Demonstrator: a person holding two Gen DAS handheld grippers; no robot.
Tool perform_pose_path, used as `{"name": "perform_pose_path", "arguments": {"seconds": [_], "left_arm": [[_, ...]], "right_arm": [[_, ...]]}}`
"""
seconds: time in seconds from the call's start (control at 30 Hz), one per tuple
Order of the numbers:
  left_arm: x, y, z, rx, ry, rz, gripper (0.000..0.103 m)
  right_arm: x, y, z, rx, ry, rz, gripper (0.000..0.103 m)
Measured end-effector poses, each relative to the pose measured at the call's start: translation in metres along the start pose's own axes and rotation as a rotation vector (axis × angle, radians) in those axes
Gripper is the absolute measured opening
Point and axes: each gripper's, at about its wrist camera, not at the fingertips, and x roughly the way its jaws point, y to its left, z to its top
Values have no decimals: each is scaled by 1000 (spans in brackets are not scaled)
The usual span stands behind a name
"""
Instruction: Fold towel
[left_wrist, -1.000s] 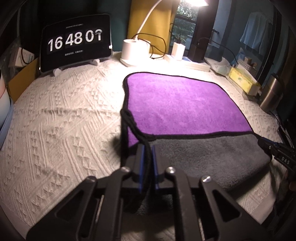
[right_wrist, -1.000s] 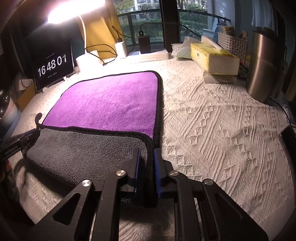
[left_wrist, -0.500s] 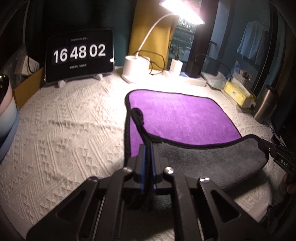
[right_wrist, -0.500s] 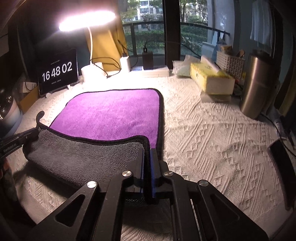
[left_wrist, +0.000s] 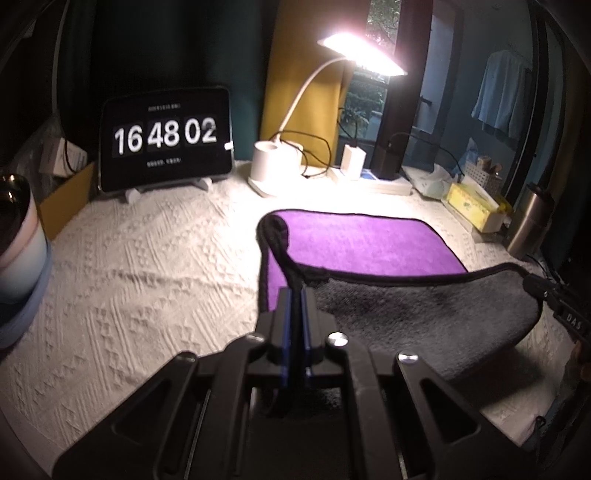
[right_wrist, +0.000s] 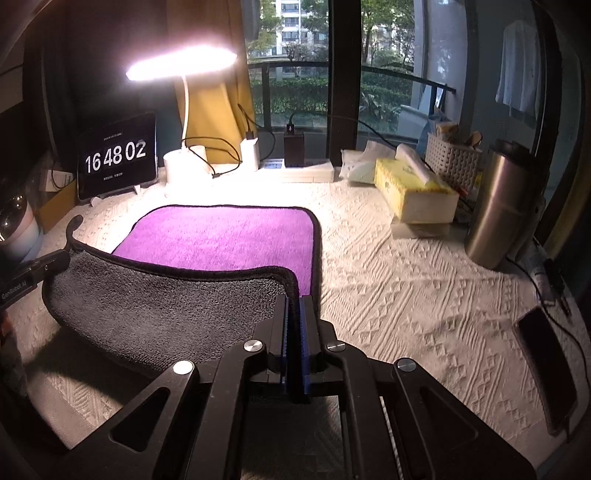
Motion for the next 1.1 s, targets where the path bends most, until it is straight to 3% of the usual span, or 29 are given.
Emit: {"name": "perform_pose_path", "arguments": {"seconds": [0.33, 1.1], "left_arm": [[-4, -3, 15, 42, -56, 51, 5], [20, -1, 42, 43, -98, 56, 5]], "right_arm": [[0, -1, 15, -16, -32, -16, 6], [29, -8, 44, -40, -61, -28, 6]]}}
